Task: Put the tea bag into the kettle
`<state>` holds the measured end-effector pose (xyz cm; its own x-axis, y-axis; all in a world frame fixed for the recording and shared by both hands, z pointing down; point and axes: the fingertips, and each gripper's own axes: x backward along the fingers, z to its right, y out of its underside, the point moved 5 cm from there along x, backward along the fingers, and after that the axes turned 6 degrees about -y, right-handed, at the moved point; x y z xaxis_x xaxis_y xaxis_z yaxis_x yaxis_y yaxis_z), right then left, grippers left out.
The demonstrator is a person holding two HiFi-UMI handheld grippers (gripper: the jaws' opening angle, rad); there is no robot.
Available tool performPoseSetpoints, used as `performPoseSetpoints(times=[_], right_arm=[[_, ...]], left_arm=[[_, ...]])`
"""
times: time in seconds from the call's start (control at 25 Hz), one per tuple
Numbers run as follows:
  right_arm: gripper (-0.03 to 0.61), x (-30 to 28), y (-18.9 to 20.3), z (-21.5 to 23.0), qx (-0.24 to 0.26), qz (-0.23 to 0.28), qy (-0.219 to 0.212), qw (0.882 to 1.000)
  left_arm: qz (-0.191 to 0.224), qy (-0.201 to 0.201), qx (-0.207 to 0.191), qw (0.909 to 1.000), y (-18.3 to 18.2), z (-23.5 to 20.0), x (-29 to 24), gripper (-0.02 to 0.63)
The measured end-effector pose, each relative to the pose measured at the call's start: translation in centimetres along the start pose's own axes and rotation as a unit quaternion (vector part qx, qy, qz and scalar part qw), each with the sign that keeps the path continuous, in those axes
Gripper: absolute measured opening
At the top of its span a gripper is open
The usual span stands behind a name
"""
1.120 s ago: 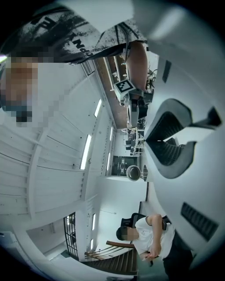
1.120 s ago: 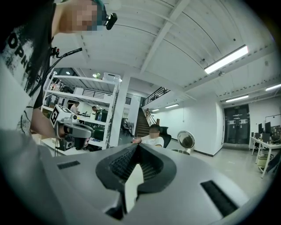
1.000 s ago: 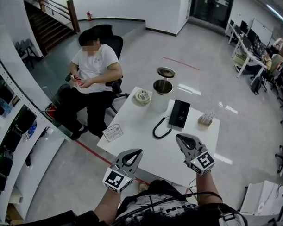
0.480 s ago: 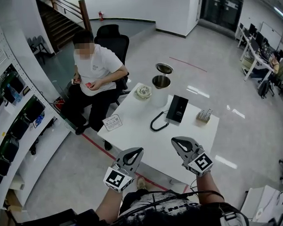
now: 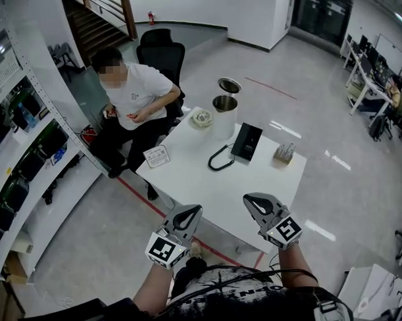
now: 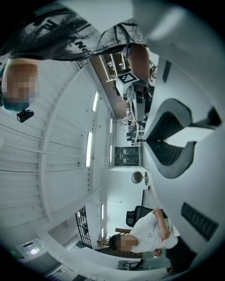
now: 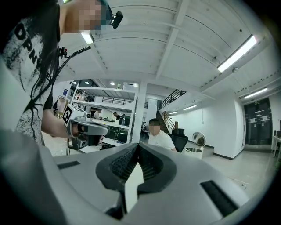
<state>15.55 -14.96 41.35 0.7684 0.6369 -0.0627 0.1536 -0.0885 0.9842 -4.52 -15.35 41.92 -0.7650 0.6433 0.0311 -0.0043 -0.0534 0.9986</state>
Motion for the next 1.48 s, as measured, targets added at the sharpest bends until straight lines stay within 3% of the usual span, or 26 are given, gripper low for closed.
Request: performPoseSetpoints(times=[0.44,1.48], right_arm=[[0.009,2.2,0.3,-0.1,0.008,0.005,-0.005,1.000],[0.009,3.4,0.8,1.0,0.008,0.005,0.009,1.000]], left_arm=[[0.007,-0.004,-0.014,0.9999,-0.7,2.2,-0.3,0.012],[0.002,0.011,-0.022,0.9997,-1.4,2.6,-2.5,0.012]])
